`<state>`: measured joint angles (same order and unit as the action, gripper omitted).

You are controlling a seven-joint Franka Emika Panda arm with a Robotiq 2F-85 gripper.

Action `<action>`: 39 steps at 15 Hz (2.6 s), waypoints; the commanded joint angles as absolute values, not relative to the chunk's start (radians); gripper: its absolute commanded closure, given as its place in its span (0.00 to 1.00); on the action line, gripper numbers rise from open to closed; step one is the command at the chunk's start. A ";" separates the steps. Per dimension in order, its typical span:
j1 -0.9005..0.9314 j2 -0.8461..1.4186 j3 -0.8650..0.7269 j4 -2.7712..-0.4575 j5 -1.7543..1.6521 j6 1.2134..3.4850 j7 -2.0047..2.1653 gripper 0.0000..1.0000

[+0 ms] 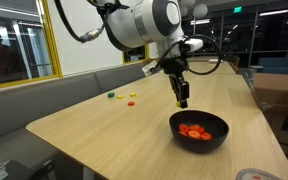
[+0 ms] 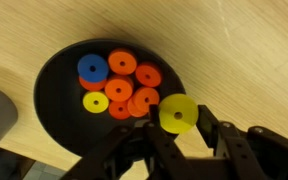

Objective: Put some of the rings in the bowl

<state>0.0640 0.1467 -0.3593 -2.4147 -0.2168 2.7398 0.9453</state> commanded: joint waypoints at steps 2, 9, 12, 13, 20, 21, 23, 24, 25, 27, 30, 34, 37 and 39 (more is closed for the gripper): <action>-0.009 0.085 -0.334 -2.476 -0.251 2.767 1.002 0.76; -0.058 0.115 -0.254 -2.434 -0.137 2.740 0.908 0.00; -0.039 0.145 -0.202 -2.374 -0.122 2.713 0.859 0.00; -0.034 0.156 -0.182 -2.353 -0.113 2.706 0.838 0.00; 0.015 0.304 -0.069 -2.120 -0.057 2.582 0.646 0.00; 0.024 0.334 -0.060 -2.078 -0.055 2.558 0.621 0.00; 0.039 0.391 -0.044 -1.994 -0.051 2.504 0.569 0.00; 0.045 0.424 -0.037 -1.950 -0.049 2.473 0.538 0.00; 0.051 0.453 -0.032 -1.905 -0.046 2.445 0.513 0.00; 0.062 0.511 -0.025 -1.821 -0.040 2.387 0.461 0.00; 0.073 0.592 -0.014 -1.706 -0.028 2.318 0.392 0.00; 0.090 0.644 0.009 -1.651 -0.014 2.297 0.337 0.00; 0.107 0.659 0.027 -1.665 -0.004 2.322 0.324 0.00; 0.121 0.666 0.034 -1.675 0.003 2.331 0.324 0.00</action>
<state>0.1038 0.6495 0.0271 -1.6938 -0.0311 2.3308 0.3560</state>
